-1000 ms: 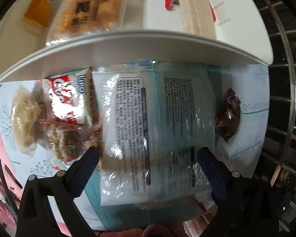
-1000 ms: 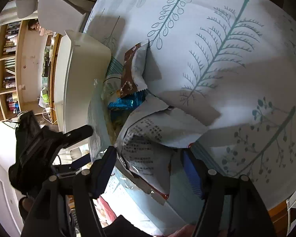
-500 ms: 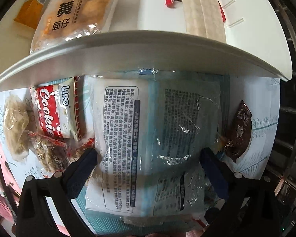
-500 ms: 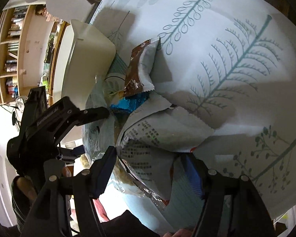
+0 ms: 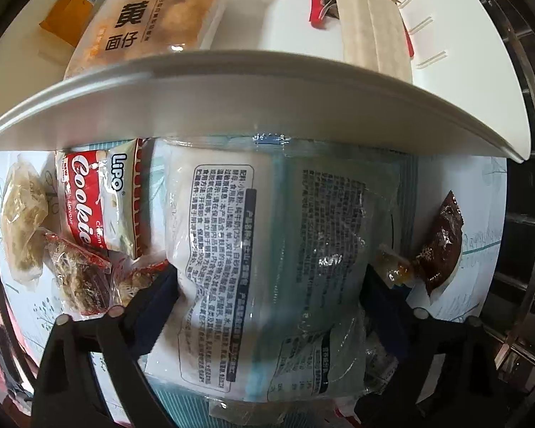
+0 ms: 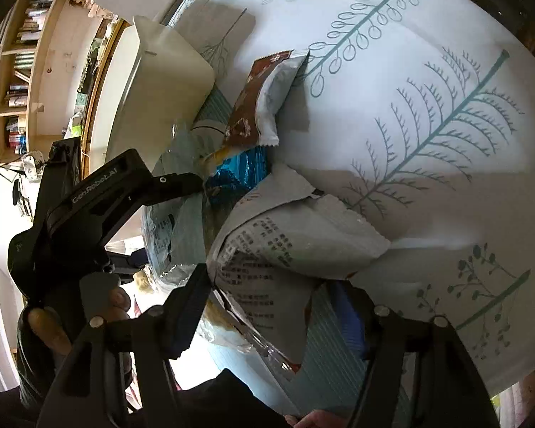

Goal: Organize snacks
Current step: 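Grasp the large printed bag with the left tool while the right grasps the white chip bag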

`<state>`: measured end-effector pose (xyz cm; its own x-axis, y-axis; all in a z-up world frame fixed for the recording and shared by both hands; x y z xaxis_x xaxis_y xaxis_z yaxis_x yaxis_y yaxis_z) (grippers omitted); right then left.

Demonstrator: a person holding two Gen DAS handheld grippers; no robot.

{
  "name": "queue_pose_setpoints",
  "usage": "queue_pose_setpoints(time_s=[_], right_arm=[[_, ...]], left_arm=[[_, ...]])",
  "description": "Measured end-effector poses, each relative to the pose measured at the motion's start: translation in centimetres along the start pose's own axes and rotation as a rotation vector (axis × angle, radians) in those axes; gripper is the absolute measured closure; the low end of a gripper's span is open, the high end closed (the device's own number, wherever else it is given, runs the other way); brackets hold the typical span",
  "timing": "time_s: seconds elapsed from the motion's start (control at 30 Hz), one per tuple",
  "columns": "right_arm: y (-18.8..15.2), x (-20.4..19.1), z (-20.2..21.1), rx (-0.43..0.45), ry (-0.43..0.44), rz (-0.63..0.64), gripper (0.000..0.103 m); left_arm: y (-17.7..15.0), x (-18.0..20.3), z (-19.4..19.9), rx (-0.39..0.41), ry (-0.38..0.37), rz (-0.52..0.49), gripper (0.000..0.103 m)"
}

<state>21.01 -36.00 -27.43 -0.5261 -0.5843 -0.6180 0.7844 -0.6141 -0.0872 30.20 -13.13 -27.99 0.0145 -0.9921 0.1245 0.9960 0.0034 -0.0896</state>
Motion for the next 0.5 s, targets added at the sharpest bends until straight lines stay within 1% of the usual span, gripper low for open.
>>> queue_pose_setpoints(time_s=[0.13, 0.23, 0.3, 0.5], right_arm=[[-0.2, -0.4, 0.2, -0.001, -0.018, 0.021, 0.043], [-0.3, -0.7, 0.4, 0.012, -0.048, 0.039, 0.047], [-0.6, -0.8, 0.5, 0.017, -0.047, 0.037, 0.050], [-1.0, -1.7, 0.8, 0.044, -0.081, 0.030, 0.052]], left_arm=[[-0.7, -0.4, 0.2, 0.015, 0.011, 0.025, 0.013], [-1.2, -0.4, 0.7, 0.015, 0.037, 0.016, 0.014], [-1.6, -0.3, 0.9, 0.009, 0.043, 0.006, 0.014], [-2.2, -0.4, 3.0, 0.032, 0.052, -0.040, 0.014]])
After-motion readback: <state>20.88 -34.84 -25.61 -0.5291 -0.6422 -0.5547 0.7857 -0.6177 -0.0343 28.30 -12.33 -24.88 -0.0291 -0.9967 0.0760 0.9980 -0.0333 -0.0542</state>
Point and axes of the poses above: each gripper's, at about its wrist camera, not at the fingertips, and z roughly against the way its jaws point, x to its right, y to its top, the point moved 1 cm from there along -z, roughly the way its jaws point, and after that the axes turned 1 degree about -z, right-handed, at the moved point
